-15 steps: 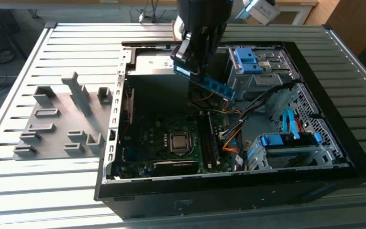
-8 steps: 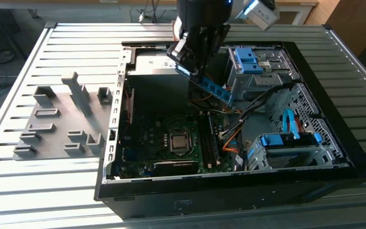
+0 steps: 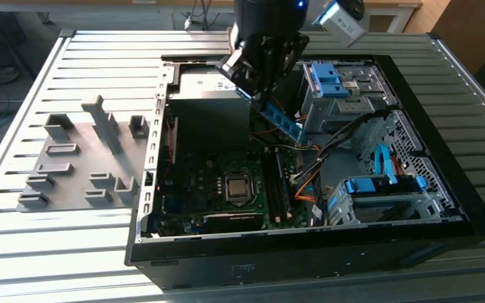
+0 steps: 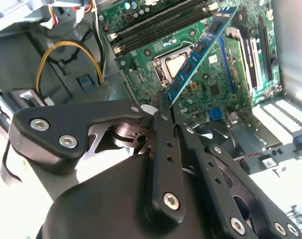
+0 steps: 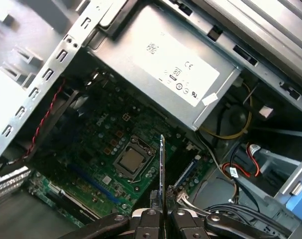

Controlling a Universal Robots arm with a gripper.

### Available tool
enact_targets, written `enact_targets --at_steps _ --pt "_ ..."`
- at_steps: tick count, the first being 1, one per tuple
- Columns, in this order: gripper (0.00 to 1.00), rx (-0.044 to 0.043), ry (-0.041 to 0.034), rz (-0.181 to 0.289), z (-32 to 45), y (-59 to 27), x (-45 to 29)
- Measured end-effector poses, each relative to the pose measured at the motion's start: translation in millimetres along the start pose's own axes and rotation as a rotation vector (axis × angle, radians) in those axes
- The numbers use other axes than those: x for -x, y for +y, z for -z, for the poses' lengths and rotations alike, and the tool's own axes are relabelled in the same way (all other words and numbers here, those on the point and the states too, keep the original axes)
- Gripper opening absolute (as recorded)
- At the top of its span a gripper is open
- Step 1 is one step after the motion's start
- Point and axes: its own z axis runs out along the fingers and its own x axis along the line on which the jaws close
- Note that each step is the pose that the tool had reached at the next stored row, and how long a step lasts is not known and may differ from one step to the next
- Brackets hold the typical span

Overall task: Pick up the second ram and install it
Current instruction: 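Insert the second ram into the second slot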

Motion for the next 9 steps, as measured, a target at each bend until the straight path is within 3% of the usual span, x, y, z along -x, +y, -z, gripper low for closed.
enact_targets --at_steps 9 --pt "0.14 -0.0002 0.0046 -0.158 -1.1 0.0 0.0"
